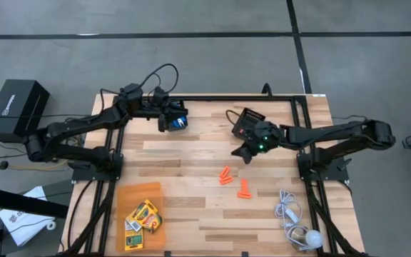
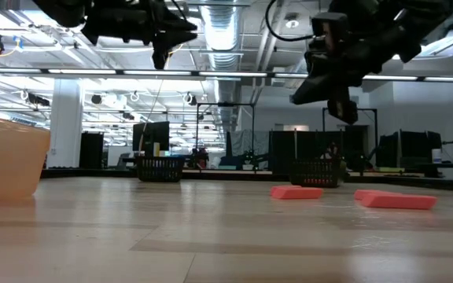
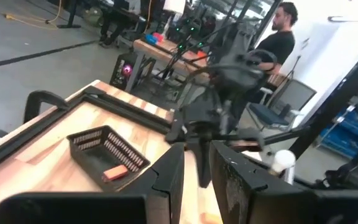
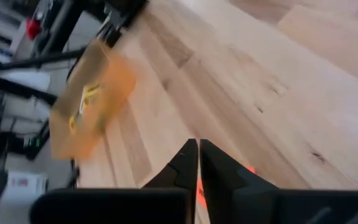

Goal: Pick & Place School Supplies
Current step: Put the orange eraser into the right black bin

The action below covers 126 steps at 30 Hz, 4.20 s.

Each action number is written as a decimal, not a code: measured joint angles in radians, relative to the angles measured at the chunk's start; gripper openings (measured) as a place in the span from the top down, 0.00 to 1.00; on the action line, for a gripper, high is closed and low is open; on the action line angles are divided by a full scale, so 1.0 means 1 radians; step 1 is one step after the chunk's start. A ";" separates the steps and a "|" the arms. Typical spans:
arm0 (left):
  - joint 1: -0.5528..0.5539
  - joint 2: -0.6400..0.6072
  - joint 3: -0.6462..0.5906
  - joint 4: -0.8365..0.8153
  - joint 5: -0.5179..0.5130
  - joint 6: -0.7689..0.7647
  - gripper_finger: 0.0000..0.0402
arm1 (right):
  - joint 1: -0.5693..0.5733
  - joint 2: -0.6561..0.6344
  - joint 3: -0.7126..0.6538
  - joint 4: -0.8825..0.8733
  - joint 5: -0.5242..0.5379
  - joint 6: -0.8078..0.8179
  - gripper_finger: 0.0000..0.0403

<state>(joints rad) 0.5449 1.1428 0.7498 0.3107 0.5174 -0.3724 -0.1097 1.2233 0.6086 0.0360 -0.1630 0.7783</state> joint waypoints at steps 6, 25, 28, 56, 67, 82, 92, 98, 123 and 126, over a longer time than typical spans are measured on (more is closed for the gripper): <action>0.000 0.092 0.000 -0.002 -0.001 0.047 0.82 | 0.048 0.018 -0.002 -0.014 0.119 0.162 0.99; 0.006 0.139 0.000 0.003 0.031 0.063 0.82 | 0.365 0.019 -0.157 -0.052 0.175 0.468 1.00; 0.006 0.139 0.000 0.003 0.031 0.049 0.82 | 0.387 0.019 -0.235 0.063 0.200 0.494 1.00; 0.006 0.139 0.000 0.003 0.003 0.044 0.82 | 0.389 0.042 -0.389 0.315 0.193 0.468 1.00; 0.006 0.139 0.000 0.003 0.003 0.046 0.82 | 0.293 0.039 -0.378 0.387 0.198 0.415 1.00; 0.006 0.139 0.000 0.004 0.003 0.044 0.82 | 0.211 0.039 -0.219 -0.004 0.258 -0.028 1.00; 0.006 0.139 0.000 0.004 0.003 0.043 0.82 | 0.211 0.039 -0.211 -0.008 0.242 -0.151 1.00; 0.015 0.139 0.000 0.003 0.003 0.043 0.82 | 0.211 0.039 -0.211 -0.004 0.242 -0.212 1.00; 0.119 0.139 0.000 0.003 0.003 -0.001 0.82 | 0.214 0.039 -0.222 0.010 0.213 -0.394 1.00; 0.119 0.139 0.000 0.003 0.001 -0.002 0.82 | 0.214 0.041 -0.239 0.008 0.213 -0.396 1.00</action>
<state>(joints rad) 0.6636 1.2823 0.7502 0.3138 0.5183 -0.3748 0.1040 1.2640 0.3699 0.0437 0.0499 0.3820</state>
